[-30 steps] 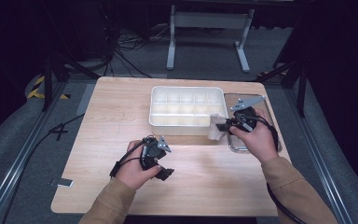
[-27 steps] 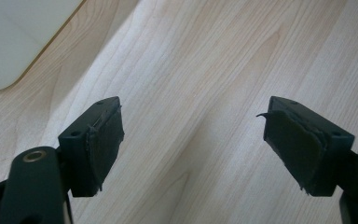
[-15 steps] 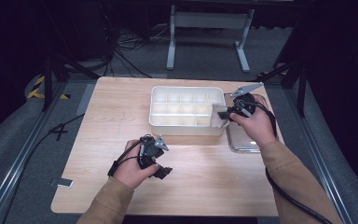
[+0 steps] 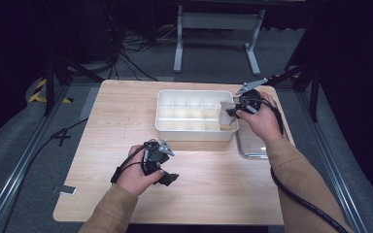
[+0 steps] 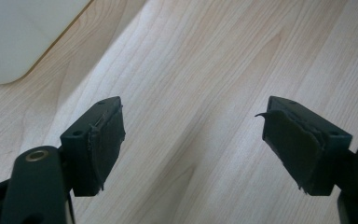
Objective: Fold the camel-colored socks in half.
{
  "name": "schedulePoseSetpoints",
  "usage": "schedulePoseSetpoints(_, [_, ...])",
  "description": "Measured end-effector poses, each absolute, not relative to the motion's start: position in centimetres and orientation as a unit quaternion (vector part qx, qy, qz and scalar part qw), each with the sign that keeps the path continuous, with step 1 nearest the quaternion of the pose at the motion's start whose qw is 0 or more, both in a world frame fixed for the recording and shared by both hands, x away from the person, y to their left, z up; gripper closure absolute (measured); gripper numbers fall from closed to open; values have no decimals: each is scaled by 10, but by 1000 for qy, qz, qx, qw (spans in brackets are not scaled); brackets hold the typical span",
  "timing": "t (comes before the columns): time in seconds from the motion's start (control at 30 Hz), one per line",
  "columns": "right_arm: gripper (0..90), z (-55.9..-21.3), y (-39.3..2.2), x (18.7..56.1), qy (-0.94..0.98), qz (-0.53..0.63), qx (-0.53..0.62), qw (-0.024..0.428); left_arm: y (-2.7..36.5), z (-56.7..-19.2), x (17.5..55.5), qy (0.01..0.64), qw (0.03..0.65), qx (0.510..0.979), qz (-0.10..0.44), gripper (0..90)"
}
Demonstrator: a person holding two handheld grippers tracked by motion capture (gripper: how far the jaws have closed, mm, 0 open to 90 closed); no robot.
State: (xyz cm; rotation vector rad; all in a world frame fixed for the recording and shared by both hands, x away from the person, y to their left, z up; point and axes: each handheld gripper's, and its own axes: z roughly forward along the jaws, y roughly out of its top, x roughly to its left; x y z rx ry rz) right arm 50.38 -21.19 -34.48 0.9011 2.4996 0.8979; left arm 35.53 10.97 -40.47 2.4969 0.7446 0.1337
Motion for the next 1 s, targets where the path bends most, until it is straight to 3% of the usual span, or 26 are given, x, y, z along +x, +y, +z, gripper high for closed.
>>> schedulePoseSetpoints(0.37, [718, -360, -198, 509, 892, 269, 305, 197, 109, -407, 355, 275, 264, 923, 47, 212])
schedulePoseSetpoints(1.0, [716, -386, -196, 513, 908, 217, 295, 202, 107, -411, 357, 278, 259, 924, 42, 210])
